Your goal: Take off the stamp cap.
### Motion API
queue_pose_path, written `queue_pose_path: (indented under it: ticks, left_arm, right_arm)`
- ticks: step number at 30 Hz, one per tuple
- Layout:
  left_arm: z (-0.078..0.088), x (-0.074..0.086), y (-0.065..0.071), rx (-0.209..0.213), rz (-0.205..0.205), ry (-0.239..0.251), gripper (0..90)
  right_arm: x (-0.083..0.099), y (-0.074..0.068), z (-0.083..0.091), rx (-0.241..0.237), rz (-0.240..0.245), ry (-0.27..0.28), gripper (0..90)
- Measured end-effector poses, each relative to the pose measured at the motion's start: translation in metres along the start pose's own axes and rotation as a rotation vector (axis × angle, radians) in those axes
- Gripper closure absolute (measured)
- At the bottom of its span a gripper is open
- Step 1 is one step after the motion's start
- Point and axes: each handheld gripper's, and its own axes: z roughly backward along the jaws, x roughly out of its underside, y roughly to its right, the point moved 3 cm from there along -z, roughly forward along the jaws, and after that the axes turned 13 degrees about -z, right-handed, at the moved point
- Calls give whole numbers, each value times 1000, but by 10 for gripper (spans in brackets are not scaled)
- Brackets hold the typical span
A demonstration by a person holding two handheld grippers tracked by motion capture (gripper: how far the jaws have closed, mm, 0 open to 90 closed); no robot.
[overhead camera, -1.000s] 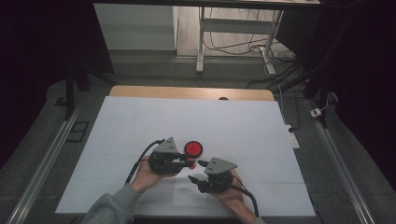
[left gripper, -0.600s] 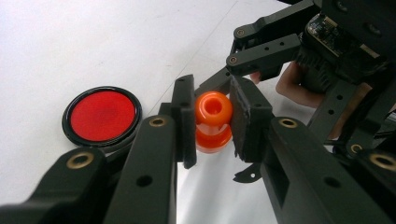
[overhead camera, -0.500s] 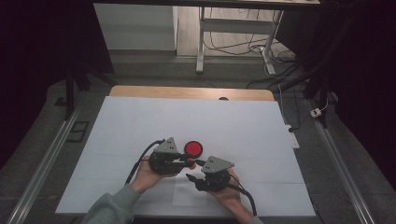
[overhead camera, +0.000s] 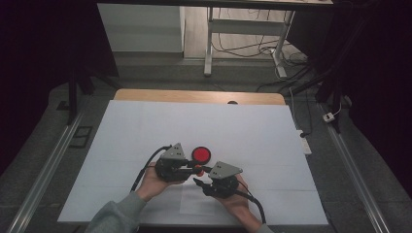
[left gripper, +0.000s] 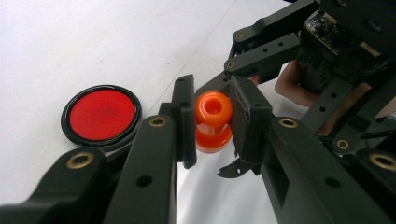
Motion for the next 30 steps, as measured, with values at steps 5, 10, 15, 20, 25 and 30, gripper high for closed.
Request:
queue_pose_path:
  ticks: [5, 10, 15, 20, 25, 30]
  left_arm:
    - [0, 0, 0, 1, -1, -1, 722]
    - [0, 0, 0, 2, -1, 0, 722]
    - [0, 0, 0, 3, 0, -1, 722]
    - [0, 0, 0, 4, -1, -2, 722]
    - [0, 1, 0, 4, -4, -5, 722]
    - [0, 1, 0, 5, -12, -1, 723]
  right_arm:
    - [-1, 0, 0, 1, -2, 2, 542]
    - [-2, 0, 0, 2, -1, 1, 572]
    - [-2, 0, 0, 2, 2, -2, 603]
    - [-2, 1, 0, 0, -2, -5, 633]
    - [-2, 1, 0, 1, -6, -7, 640]
    - [-2, 1, 0, 5, -3, -6, 645]
